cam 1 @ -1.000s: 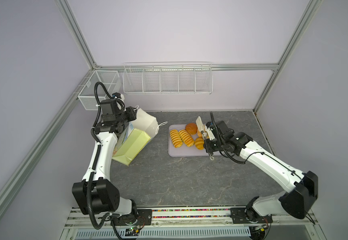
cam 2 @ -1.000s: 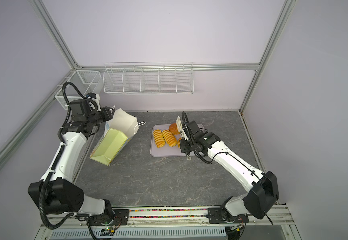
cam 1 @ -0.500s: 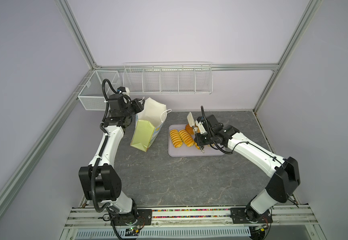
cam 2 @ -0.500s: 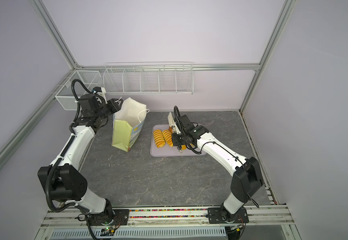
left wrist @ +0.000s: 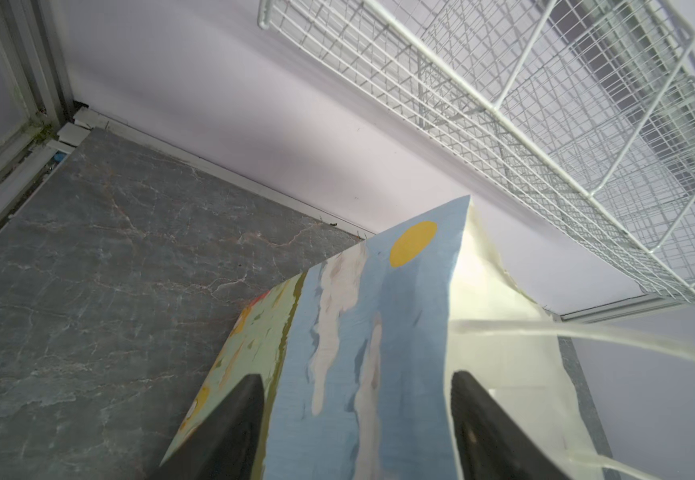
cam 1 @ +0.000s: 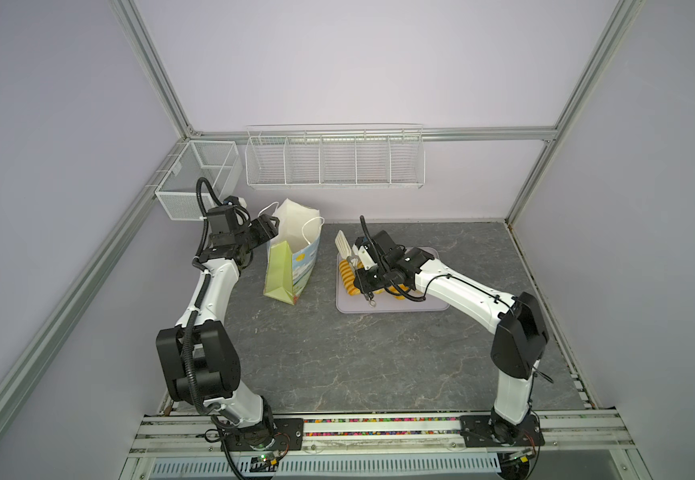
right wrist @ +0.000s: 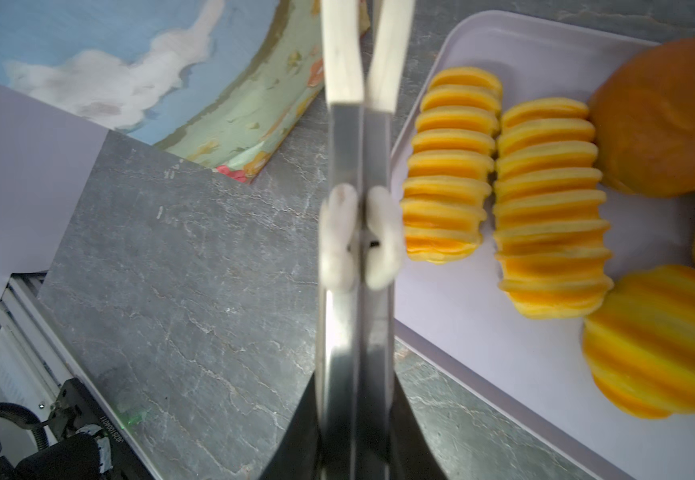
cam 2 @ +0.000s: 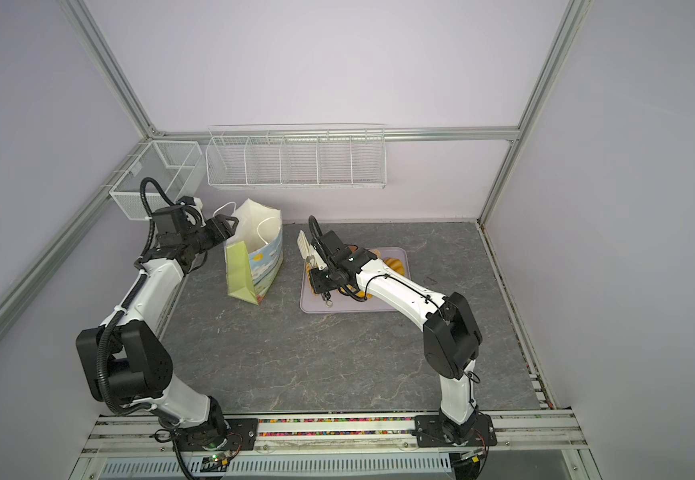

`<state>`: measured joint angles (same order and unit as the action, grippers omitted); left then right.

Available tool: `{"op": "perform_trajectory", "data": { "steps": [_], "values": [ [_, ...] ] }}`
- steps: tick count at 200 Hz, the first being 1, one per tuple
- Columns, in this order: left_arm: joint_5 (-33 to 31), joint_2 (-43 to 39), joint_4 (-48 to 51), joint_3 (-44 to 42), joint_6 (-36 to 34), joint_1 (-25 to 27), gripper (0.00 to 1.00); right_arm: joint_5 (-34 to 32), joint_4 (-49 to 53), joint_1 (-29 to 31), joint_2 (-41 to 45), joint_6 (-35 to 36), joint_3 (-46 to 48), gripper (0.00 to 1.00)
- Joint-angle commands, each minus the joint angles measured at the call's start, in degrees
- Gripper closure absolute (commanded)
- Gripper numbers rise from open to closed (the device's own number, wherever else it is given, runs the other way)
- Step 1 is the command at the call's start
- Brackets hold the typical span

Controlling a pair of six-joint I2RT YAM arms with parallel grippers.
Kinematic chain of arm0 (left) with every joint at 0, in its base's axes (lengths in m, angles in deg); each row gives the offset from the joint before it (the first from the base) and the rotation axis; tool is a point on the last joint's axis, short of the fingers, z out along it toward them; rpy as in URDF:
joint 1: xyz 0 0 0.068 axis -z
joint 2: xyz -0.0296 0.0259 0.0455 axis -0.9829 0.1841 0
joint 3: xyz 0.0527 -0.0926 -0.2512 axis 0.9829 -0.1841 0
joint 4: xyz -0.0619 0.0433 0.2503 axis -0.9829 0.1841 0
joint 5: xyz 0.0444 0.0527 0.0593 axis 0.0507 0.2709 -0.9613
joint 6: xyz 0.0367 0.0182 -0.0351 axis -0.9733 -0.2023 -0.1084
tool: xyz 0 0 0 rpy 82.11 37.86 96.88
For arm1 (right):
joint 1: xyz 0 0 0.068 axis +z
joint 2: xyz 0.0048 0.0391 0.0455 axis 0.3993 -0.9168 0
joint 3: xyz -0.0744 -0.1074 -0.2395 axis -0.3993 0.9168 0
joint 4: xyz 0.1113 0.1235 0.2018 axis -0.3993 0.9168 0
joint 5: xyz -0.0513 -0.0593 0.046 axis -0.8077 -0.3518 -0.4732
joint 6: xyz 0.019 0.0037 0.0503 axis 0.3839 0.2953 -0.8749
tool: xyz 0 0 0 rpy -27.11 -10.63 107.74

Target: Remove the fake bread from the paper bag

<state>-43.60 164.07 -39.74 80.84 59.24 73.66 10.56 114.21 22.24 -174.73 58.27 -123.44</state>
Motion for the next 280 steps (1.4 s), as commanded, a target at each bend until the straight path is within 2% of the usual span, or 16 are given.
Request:
{"op": "perform_trajectory", "data": {
  "steps": [1, 17, 50, 97, 126, 140, 173, 189, 239, 280],
  "values": [
    [1.33, -1.99, 4.27, -0.85, -4.98, -0.26, 0.23, 0.92, -1.68, 0.36, -0.39, 0.27, -3.31, 0.89],
    [1.87, -2.90, 5.07, -1.39, -6.96, -0.30, 0.12, 1.12, -1.42, 0.62, -1.26, 0.31, -4.70, 0.89],
    [2.83, -5.57, 6.25, -1.78, -8.80, -0.31, 0.00, 1.26, -0.38, 0.99, -2.16, 0.87, -7.45, 0.89],
    [7.56, -6.39, 11.01, 0.33, -12.09, -0.31, 0.01, 0.70, 0.48, 1.35, -2.69, 1.17, -9.68, 0.89],
    [8.07, -7.83, 12.36, -0.09, -12.64, -0.30, 0.01, 0.62, 1.07, 1.47, -3.23, 1.26, -10.32, 0.89],
    [5.60, -10.06, 12.30, -0.83, -12.22, -0.30, 0.01, 0.57, 1.23, 1.51, -3.40, 1.21, -10.59, 0.89],
    [-6.01, -15.87, 14.12, -1.14, -12.00, -0.33, 0.01, -0.05, 2.22, 1.84, -3.26, 1.44, -11.03, 0.89],
    [-8.80, -17.77, 15.73, -0.32, -12.40, -0.33, 0.01, -0.94, 2.56, 2.02, -2.53, 1.52, -10.77, 0.89],
    [-9.80, -22.30, 19.02, 0.13, -12.50, -0.32, 0.01, -3.45, 3.30, 2.62, 2.08, 1.48, -7.52, 0.89],
    [-9.45, -28.72, 20.35, -3.18, -12.59, -0.33, 0.01, -6.36, 3.47, 3.30, 8.97, 0.93, 0.78, 0.89]
  ]
}}
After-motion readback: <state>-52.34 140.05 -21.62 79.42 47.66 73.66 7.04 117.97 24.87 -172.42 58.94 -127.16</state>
